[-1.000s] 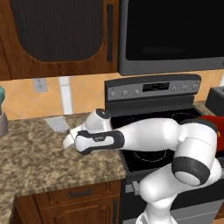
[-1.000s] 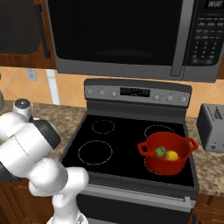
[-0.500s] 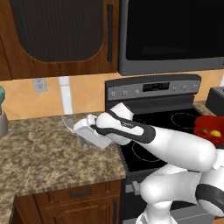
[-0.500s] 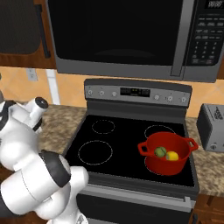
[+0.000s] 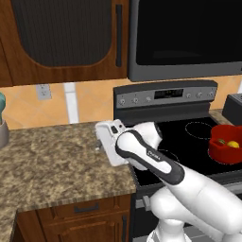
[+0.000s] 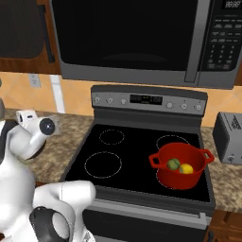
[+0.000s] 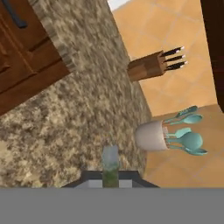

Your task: Put the lime and lemon in the pot. Retrieve the spatula and lightly stir the vegetables in the pot.

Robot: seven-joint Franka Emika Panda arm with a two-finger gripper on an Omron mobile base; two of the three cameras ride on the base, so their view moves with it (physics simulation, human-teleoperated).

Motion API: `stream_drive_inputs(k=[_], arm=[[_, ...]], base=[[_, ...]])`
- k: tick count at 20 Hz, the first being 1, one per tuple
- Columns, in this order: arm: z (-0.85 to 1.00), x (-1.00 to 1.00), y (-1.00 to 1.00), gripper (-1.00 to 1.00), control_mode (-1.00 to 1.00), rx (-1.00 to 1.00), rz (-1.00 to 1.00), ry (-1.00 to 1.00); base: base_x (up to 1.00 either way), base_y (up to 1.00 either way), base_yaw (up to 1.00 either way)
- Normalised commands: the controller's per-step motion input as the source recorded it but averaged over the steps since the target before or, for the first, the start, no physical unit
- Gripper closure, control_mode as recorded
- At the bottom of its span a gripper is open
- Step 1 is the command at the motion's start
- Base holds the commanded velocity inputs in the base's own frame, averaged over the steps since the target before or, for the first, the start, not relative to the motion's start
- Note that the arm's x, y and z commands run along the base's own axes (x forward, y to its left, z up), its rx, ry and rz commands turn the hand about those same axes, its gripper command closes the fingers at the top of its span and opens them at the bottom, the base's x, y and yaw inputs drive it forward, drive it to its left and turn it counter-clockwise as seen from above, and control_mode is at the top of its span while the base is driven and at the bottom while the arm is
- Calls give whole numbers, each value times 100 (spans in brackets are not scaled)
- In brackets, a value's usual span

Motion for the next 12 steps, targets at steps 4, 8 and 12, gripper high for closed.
stream_drive_inputs(k=[4, 8, 12], arm=[[24, -17, -52, 100, -100, 31, -73, 24], [71, -9, -70, 100, -100, 35, -66, 18], [85, -16, -76, 100, -100, 41, -55, 16]], base=[[0, 0, 0], [0, 0, 0], [0, 0, 0]])
